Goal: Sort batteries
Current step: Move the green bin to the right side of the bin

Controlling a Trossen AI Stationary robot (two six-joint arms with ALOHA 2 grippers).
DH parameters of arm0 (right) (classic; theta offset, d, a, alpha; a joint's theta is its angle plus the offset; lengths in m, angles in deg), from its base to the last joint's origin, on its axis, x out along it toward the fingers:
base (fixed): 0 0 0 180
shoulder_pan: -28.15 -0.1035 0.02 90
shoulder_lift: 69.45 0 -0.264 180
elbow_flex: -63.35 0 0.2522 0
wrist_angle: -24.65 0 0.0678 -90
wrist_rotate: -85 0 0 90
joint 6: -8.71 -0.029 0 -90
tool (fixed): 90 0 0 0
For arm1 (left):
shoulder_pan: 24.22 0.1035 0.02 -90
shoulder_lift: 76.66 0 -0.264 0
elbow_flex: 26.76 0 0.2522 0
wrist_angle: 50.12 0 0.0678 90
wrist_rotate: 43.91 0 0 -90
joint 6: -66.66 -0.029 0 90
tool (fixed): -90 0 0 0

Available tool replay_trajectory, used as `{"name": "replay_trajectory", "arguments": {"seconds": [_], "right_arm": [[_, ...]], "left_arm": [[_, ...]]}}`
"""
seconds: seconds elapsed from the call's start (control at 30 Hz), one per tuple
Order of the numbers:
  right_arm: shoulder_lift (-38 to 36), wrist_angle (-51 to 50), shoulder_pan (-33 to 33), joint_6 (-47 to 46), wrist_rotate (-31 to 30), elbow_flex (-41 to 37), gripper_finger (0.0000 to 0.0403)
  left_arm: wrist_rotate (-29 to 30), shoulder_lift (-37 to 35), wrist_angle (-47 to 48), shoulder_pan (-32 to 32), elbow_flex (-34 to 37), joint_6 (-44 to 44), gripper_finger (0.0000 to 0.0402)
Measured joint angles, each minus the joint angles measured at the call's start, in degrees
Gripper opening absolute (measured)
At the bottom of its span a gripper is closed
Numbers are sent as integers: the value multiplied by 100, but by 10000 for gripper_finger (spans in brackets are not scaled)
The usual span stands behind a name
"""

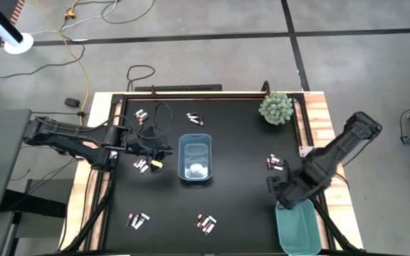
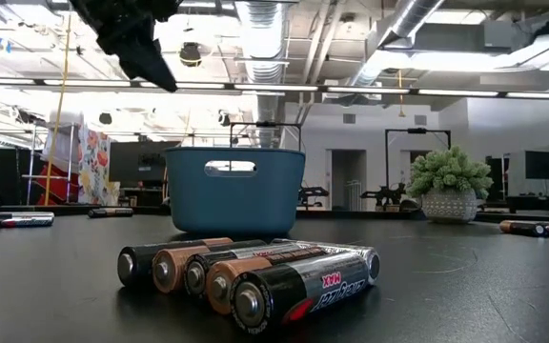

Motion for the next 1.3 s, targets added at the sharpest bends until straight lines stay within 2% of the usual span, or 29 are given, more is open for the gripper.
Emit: {"name": "replay_trajectory", "arguments": {"seconds": [0.2, 0.4, 0.53, 0.87, 1.0, 1.13, 1.3], "right_arm": [[0, -127, -619, -219, 295, 0, 363], [-2, -376, -986, 401, 307, -34, 361], [-181, -274, -1078, 1248, 543, -352, 355], [-955, 1005, -878, 3626, 583, -1559, 353], [-994, 1612, -858, 4600, 722, -1916, 353], [-855, 1564, -858, 5314, 807, -2151, 353], [-730, 1766, -856, 5934, 1204, -2497, 343]], "left_arm": [[2, 0, -317, 0, 0, 366, 80], [2, 0, -331, 0, 0, 598, 80], [2, 0, -331, 0, 0, 847, 80], [-10, 0, -331, -15, 0, 1355, 80], [-13, 0, -329, -15, 0, 1413, 80], [-13, 0, -327, -15, 0, 1361, 80], [-16, 0, -329, -17, 0, 1463, 80]]}}
